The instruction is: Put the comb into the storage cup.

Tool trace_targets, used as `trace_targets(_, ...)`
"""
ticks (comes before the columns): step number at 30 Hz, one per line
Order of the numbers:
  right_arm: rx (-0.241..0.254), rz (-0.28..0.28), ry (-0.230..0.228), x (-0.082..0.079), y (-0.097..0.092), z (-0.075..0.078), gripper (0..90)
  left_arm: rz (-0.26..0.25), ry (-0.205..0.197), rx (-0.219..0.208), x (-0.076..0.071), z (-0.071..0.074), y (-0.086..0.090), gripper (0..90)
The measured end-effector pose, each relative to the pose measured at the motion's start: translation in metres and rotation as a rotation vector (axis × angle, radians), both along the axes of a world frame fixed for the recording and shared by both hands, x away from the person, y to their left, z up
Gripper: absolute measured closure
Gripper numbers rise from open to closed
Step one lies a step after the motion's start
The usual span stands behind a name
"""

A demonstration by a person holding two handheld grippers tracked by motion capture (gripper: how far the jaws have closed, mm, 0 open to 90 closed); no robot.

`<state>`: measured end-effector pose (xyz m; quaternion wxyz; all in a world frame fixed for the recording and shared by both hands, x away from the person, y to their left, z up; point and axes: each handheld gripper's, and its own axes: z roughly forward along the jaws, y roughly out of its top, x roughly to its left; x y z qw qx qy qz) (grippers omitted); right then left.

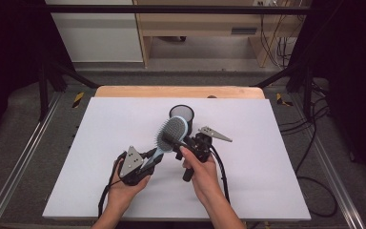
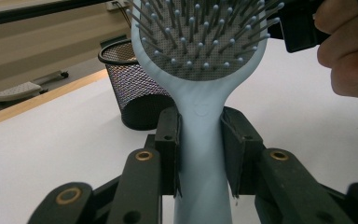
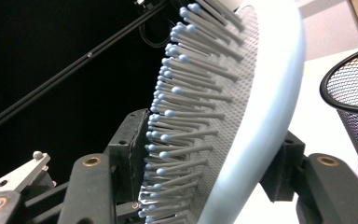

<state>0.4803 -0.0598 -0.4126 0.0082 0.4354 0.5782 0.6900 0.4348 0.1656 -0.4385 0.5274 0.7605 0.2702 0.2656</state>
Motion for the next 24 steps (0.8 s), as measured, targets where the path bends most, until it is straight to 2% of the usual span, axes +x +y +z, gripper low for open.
trace_targets(11,-0.016,0.006,-0.021,-0.0032,0.0029,0.0014,48.6,0.010,0.001,0.007,-0.0002,-0.0021,0.0001,69.6)
trace_targets(14,-0.028,0.017,-0.049,-0.0043,0.0041,0.0018,50.1,0.014,0.000,0.012,-0.0001,-0.0022,0.0007,69.7)
trace_targets(24,-0.041,0.020,-0.059,-0.0065,0.0057,0.0019,52.9,0.016,0.003,0.019,0.0006,-0.0043,0.0006,69.7)
